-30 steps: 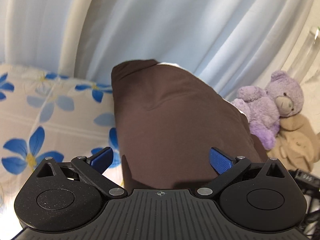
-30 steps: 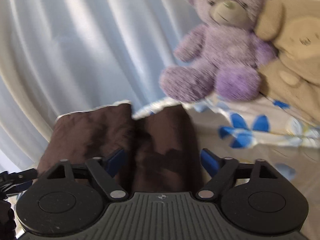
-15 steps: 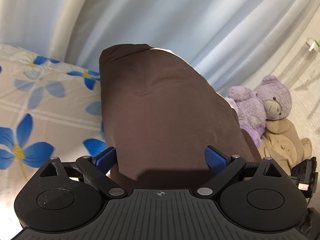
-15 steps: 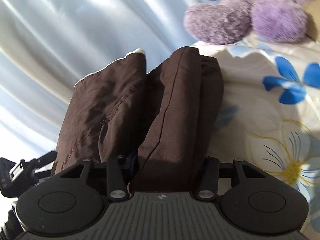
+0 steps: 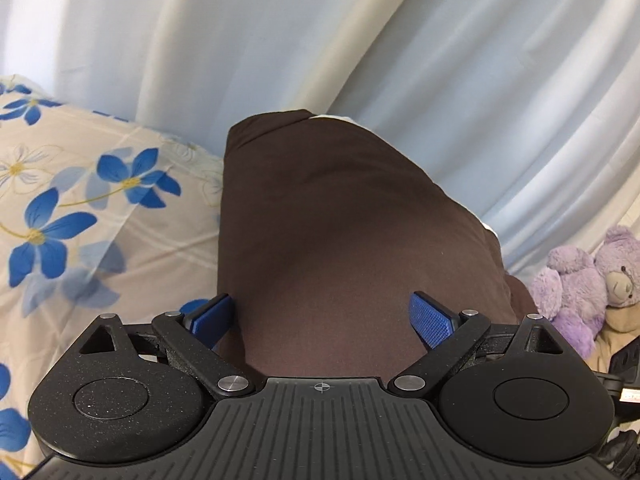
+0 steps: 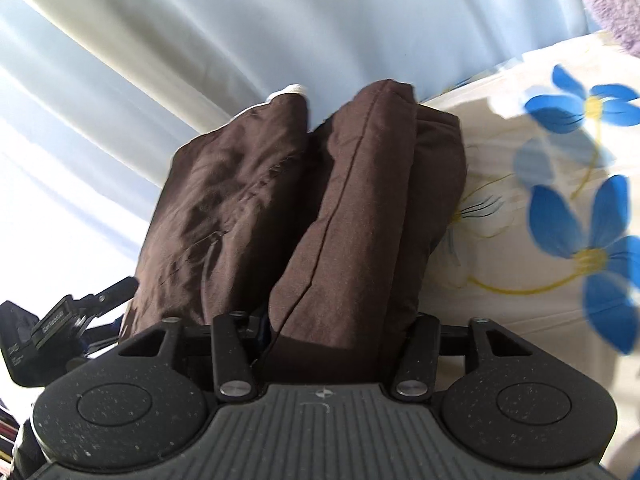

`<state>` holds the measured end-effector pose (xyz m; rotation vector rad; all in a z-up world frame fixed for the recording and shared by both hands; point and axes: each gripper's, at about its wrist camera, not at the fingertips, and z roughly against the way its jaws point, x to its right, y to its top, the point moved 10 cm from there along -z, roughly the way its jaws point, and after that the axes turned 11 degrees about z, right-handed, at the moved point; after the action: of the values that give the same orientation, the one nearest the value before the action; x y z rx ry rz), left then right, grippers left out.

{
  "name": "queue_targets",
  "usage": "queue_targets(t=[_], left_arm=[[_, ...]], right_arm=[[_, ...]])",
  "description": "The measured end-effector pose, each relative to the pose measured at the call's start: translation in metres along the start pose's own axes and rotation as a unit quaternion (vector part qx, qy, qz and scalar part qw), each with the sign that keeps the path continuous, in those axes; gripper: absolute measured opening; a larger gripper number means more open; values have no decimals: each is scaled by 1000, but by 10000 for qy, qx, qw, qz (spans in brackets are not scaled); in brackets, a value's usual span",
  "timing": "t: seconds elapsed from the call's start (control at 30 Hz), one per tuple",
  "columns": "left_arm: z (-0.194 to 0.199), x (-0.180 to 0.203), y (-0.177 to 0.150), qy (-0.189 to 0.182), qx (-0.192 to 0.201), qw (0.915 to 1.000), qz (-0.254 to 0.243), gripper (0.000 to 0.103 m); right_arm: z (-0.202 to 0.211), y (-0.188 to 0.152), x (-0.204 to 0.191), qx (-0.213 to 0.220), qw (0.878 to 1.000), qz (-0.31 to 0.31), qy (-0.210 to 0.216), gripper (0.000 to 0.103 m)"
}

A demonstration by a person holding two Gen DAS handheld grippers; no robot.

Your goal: Fold large clothes

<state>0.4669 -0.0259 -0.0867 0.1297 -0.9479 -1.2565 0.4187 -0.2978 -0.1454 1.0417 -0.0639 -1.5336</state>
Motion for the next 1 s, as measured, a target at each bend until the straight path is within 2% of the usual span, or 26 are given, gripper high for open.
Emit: queue_targets(t=[0.03, 0.13, 0.27, 0.33, 0.4, 0.43, 0.5, 0.53, 0.57, 0.63, 0.8, 1.0], left_arm=[[6, 0, -1, 9, 11, 10000, -39, 97], [26, -1, -8, 223, 106, 9995, -217, 98], [46, 0, -30, 234, 63, 9995, -218, 98], [51, 2, -44, 285, -32, 9992, -270, 98], [51, 6, -57, 384, -110, 9985, -376, 99], [50, 7, -63, 406, -134, 9983, -399, 100], [50, 6, -71, 409, -227, 9984, -329, 100], [52, 5, -76, 457, -314, 9980, -290, 100], [54, 4, -82, 484, -390, 9976, -288, 100], [59, 2, -92, 549, -486, 9966, -385, 100], [69, -1, -116, 669, -668, 9939, -561, 101], [69, -6, -121, 840, -665, 9930, -493, 102]], right_arm=[[-1, 1, 0, -9, 10000, 7, -96, 60], [18, -2, 2, 116, 9986, 180, -493, 64], [70, -7, -8, 666, 9904, 566, -1068, 65], [91, -8, -27, 977, 9842, 893, -1176, 65], [99, -8, -52, 1160, 9802, 1230, -1031, 63], [95, -11, -64, 1139, 9802, 1321, -934, 61], [71, -23, -79, 784, 9818, 1527, -808, 53], [58, -32, -78, 549, 9818, 1567, -916, 48], [48, -39, -75, 385, 9805, 1601, -1074, 47], [39, -47, -71, 368, 9760, 1765, -1221, 47], [42, -45, -59, 377, 9872, 1263, -902, 47], [38, -51, -63, 398, 9865, 1265, -957, 47]])
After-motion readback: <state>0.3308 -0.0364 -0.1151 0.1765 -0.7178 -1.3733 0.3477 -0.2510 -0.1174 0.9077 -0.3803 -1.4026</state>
